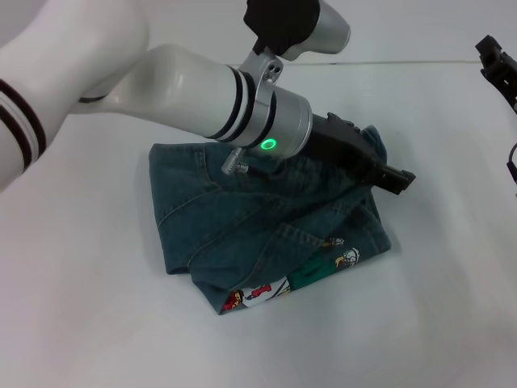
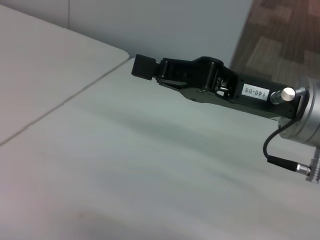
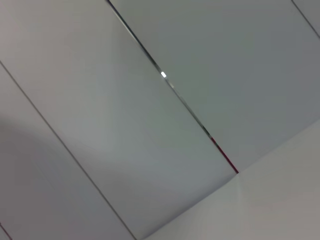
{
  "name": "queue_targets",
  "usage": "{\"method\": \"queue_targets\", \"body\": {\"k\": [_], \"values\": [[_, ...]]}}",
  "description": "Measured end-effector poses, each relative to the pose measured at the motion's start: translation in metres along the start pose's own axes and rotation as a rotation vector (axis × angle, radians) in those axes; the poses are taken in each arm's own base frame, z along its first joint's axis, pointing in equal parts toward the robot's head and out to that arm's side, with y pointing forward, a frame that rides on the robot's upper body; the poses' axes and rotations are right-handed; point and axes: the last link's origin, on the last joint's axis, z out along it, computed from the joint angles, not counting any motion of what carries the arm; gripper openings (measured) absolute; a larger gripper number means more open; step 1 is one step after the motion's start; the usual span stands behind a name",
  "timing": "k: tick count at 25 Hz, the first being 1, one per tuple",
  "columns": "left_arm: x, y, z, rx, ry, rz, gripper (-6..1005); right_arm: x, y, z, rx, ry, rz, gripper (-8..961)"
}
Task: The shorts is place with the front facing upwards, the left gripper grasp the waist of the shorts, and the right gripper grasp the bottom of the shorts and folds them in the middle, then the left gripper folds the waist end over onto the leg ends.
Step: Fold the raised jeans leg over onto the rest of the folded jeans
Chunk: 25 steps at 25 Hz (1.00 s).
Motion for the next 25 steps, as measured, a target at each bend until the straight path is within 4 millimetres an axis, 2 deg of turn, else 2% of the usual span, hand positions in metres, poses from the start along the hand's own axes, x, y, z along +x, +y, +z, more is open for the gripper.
{"method": "queue_targets", "body": {"k": [8,19,25], "values": [[-0.012,0.031,0.012,-0.119,-0.21,0.187,889,0.0,-0.004,-0.001,0.024,0.006,-0.016,14],[-0.018,0.04,0.017,-0.136,-0.251,0.252,887,0.002,-0.005,0.001,0.037,0.017,-0.024,13],[-0.008,0.051,0.017,-0.149,-0.223,0.302,887,0.002,-0.005,0.002,0.04,0.022,-0.034,13]]}}
